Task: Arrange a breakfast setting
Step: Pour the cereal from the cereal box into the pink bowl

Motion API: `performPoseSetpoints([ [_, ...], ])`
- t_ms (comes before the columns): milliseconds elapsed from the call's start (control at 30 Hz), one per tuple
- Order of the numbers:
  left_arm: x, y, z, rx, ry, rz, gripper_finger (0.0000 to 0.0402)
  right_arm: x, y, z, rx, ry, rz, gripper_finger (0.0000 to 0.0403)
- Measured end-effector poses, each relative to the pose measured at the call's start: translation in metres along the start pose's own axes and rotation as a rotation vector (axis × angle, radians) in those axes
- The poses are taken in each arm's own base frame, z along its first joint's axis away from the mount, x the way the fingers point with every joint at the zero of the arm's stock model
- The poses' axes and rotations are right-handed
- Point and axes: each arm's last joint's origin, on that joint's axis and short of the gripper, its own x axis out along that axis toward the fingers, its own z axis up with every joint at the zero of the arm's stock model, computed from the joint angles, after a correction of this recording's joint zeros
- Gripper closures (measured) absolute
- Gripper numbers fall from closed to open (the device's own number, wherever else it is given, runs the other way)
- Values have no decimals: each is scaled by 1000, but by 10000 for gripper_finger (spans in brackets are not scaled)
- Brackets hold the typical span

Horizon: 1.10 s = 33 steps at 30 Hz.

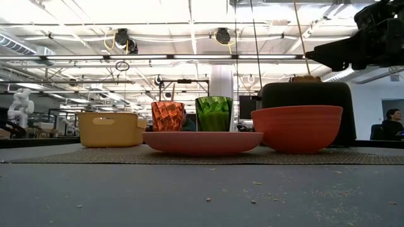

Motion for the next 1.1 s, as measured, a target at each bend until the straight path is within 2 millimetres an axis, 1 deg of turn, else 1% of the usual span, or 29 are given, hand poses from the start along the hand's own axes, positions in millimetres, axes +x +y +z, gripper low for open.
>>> performPoseSetpoints([
  [67,0,1,-1,5,-2,2,169,0,0,0,0,0,0,193],
  [133,1,1,-1,7,0,3,195,0,0,0,0,0,0,193],
  [267,0,1,-1,6,-1,1,259,0,0,0,0,0,0,193],
  [400,0,1,-1,55,-1,2,318,0,0,0,0,1,0,193],
  [600,0,1,-1,69,-1,2,385,0,0,0,0,0,0,193],
  [667,0,1,-1,82,-1,3,394,0,0,0,0,0,0,193],
  [867,-2,3,-1,122,2,-5,396,0,0,0,0,0,0,193],
  [1100,-17,16,2,108,24,-59,397,0,0,0,1,-5,-1,193],
])
